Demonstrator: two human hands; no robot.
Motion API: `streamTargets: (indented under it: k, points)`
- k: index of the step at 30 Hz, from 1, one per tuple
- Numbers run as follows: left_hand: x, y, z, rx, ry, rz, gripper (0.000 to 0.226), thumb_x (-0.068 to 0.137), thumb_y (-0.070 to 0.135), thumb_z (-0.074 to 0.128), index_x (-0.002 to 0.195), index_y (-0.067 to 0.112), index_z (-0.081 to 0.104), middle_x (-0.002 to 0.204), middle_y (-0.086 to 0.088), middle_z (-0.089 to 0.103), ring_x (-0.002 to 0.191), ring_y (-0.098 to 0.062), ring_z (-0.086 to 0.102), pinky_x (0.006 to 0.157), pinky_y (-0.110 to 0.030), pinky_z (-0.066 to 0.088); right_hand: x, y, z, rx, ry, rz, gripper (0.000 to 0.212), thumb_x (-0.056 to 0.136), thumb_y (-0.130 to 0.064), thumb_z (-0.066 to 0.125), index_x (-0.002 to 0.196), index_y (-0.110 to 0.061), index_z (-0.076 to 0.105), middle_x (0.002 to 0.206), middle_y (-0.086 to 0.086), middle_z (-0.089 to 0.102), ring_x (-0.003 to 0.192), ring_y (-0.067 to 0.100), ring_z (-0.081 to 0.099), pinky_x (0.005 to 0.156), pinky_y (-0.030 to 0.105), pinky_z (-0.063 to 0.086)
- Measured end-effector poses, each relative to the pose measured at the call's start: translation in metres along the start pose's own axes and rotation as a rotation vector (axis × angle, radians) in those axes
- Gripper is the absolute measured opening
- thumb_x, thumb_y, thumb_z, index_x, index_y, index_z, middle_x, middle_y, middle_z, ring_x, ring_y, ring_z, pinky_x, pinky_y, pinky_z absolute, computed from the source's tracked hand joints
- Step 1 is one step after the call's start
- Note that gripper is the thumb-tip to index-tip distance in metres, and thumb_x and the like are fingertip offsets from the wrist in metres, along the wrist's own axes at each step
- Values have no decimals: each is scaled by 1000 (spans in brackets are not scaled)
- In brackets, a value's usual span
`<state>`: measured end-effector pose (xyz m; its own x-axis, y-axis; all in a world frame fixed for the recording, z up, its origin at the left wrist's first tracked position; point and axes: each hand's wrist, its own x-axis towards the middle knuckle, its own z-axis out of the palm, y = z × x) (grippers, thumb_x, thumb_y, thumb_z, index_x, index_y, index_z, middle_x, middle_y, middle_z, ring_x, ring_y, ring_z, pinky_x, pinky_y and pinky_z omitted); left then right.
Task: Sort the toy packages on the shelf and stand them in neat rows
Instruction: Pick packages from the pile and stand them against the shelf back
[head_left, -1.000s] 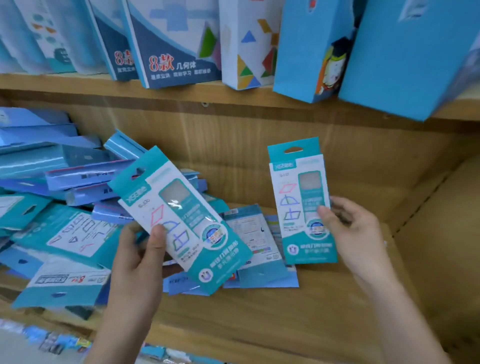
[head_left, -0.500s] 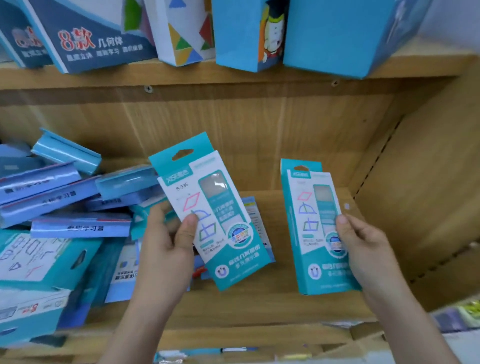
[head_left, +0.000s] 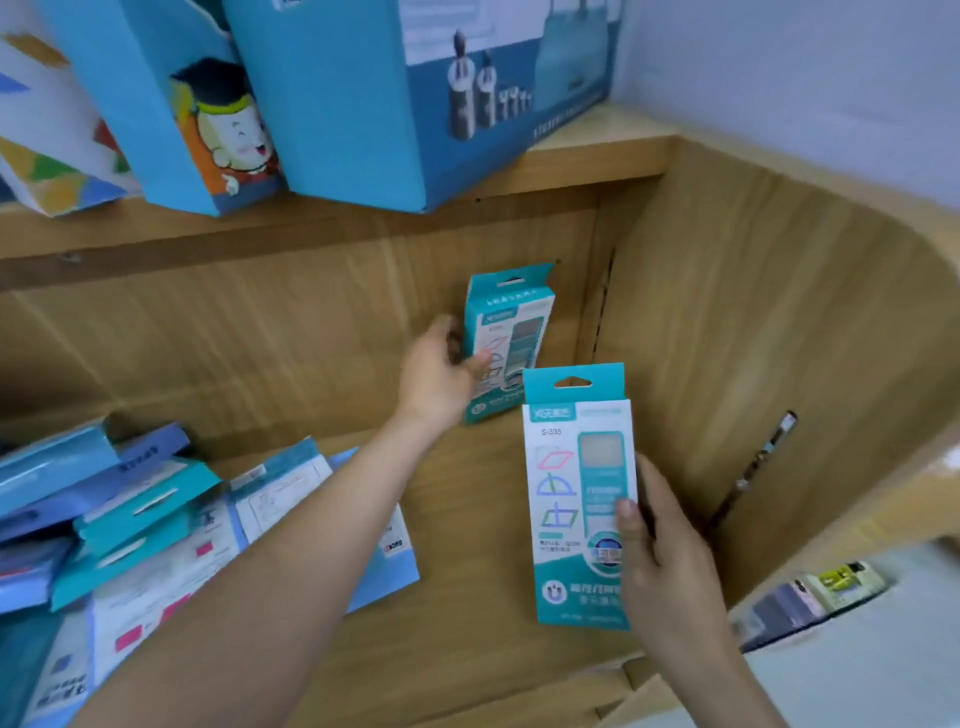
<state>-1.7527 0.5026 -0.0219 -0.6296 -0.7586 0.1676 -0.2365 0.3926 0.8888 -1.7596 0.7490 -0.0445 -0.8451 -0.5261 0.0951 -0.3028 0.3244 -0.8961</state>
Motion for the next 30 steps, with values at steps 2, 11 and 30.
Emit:
streamTargets:
  k: [2,11,30]
  points:
    - [10,-7,13,-69,8,-53,27,67,27,75,84,31,54,85,-8,64,84,-35,67,70,-54,56,4,6,-1,11,-12,-7,37,94,-40,37,104,-74,34,95,-42,57,92,2,63,78,36,53]
    - [24,9,48,491,71,229,34,83,34,69,107,10,67,106,-6,72,90,-20,68,72,-30,52,18,27,-9,105,-125,6,34,97,-35,38,121,-58,35,115,-27,60,101,-7,59,82,21,51]
    - [-108,21,12,-187,-339,-195,28,83,22,67,108,13,58,93,-4,74,85,-12,70,76,-28,55,45,29,14,339,-102,-46,35,99,-19,40,120,-46,49,108,-21,66,96,2,64,79,31,54]
